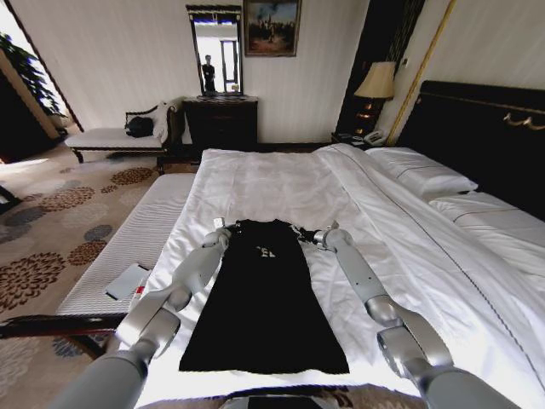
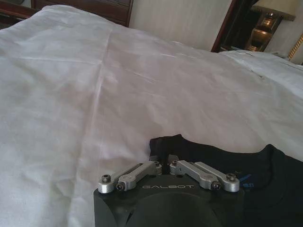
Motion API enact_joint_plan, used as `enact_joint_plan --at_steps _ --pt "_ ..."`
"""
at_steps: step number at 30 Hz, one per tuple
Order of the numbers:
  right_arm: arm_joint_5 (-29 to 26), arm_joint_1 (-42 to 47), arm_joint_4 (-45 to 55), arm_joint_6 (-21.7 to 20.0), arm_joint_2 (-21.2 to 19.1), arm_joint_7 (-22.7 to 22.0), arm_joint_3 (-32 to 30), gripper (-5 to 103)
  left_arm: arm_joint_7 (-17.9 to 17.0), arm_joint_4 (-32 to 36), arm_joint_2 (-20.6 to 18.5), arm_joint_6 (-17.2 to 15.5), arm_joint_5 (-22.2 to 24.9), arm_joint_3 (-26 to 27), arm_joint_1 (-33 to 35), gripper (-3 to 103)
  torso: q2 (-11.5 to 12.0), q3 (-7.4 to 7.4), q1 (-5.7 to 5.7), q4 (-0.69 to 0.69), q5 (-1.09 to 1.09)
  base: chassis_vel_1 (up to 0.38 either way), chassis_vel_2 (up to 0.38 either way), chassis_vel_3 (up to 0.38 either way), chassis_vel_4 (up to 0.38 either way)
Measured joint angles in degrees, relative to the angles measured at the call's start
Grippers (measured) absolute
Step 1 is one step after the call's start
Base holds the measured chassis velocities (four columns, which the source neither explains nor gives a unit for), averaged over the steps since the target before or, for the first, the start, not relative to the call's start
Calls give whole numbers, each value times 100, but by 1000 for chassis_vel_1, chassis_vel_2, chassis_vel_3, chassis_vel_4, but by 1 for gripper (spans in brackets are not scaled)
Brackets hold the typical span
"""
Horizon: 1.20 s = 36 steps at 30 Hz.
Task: Fold the clothes on the bed.
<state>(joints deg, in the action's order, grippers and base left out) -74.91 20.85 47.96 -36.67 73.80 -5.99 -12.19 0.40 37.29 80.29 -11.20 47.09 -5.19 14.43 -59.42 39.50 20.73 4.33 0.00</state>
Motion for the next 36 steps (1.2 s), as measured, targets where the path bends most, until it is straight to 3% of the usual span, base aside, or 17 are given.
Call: enact_joint_plan --at_steps 7,12,14,18,21,26,30,34,36 --pt "176 -174 -195 -1 74 87 23 102 0 -39 44 9 38 -32 -10 2 -1 0 0 0 0 0 0 0 0" --pt "297 -167 -186 -53 107 36 86 83 0 -6 42 21 34 5 34 2 -1 0 0 0 0 0 0 0 0" --pt "331 -161 -199 -54 112 27 90 83 0 5 39 26 32 10 41 2 0 0 -1 1 1 0 0 0 0" --pt "500 -160 -268 -60 131 34 106 68 0 58 17 60 15 16 106 2 0 0 -1 1 0 0 0 0 0" --pt "564 -176 -284 -72 158 43 106 67 0 102 2 63 16 16 145 2 0 0 -1 1 0 0 0 0 0" --pt "680 -206 -323 -71 205 43 108 46 0 211 -79 63 46 21 183 2 0 0 -1 0 0 0 0 0 0" --pt "724 -207 -331 -66 205 43 137 36 0 261 -132 64 63 27 200 2 0 -1 -1 0 0 0 0 0 0" --pt "736 -204 -319 -64 187 43 161 14 0 337 -173 60 78 30 234 2 -1 0 -1 1 0 0 0 0 0" --pt "740 -198 -315 -63 182 43 165 14 0 345 -175 58 80 34 238 2 -1 0 -1 1 0 0 0 0 0"
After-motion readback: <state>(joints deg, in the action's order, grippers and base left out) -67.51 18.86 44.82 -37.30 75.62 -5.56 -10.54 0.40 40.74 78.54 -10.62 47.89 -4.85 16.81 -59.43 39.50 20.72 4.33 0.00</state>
